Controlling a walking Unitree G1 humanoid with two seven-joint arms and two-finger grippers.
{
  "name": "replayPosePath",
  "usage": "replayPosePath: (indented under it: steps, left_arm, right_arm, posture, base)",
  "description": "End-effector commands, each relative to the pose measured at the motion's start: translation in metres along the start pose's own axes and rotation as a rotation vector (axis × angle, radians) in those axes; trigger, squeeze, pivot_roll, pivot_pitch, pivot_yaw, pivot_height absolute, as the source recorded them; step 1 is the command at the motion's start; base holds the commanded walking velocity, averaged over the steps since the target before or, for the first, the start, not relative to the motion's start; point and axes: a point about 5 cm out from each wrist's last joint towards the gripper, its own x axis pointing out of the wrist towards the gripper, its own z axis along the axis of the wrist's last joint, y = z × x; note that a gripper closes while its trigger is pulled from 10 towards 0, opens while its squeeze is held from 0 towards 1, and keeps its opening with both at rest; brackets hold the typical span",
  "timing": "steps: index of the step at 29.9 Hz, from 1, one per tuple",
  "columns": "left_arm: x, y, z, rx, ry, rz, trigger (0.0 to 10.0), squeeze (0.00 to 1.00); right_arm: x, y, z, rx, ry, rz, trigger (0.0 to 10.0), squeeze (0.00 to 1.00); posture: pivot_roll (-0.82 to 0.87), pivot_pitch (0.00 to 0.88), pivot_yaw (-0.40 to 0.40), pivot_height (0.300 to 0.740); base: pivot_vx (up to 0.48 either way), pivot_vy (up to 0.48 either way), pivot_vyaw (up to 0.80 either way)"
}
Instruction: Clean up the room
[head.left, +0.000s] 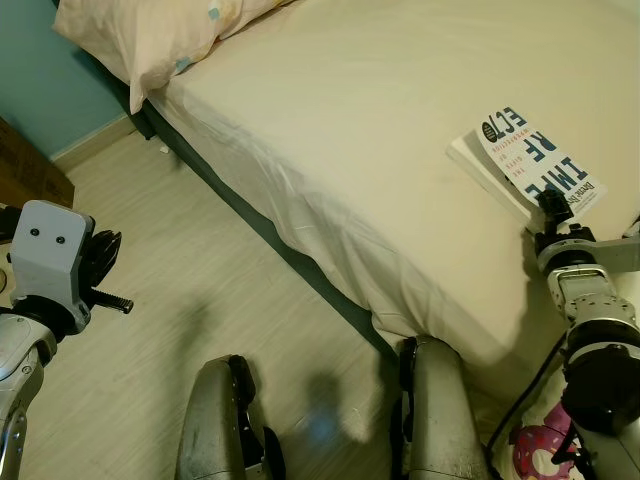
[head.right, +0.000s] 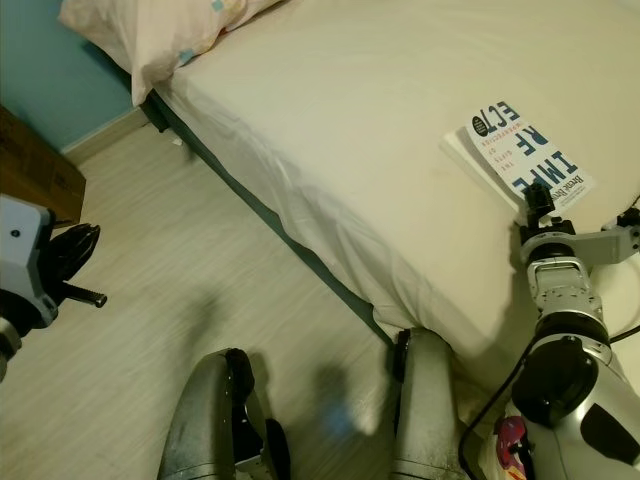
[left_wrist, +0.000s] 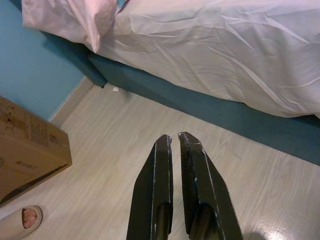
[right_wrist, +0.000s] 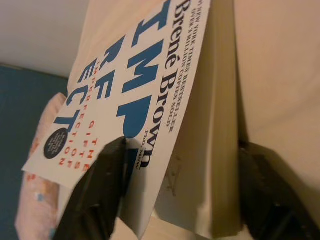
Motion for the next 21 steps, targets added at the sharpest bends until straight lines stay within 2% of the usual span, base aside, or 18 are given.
replayPosePath:
  steps: [1,15,19,20,21]
  left_arm:
    - [-0.005,0.006,-0.006,0.014,0.029,0.026,10.0,0.00]
    - [-0.004,0.016,-0.004,0.048,0.016,0.089,10.0,0.00]
    - [-0.003,0.017,-0.004,0.050,0.014,0.096,10.0,0.00]
    - [-0.002,0.017,-0.005,0.050,0.011,0.104,10.0,0.00]
    - [-0.002,0.017,-0.005,0.050,0.011,0.104,10.0,0.00]
  right_arm:
    - [-0.005,-0.011,-0.041,0.066,0.142,-0.042,0.0,0.00]
    - [-0.001,-0.003,-0.028,0.162,0.042,0.017,0.0,0.00]
    - [0.000,0.000,-0.025,0.160,0.032,0.034,0.0,0.00]
    - [0.001,0.005,-0.025,0.118,0.040,0.058,0.0,0.00]
    - [0.001,0.005,-0.025,0.118,0.040,0.058,0.0,0.00]
  posture:
    - [0.31,0.471,0.133,0.500]
    - [0.31,0.467,0.133,0.500]
    - [0.30,0.463,0.132,0.500]
    - [0.29,0.454,0.126,0.500]
    - [0.29,0.454,0.126,0.500]
  base:
    - [0.000,0.000,0.00]
    - [0.000,0.000,0.00]
    - [0.000,0.000,0.00]
    - [0.000,0.000,0.00]
    - [0.000,0.000,0.00]
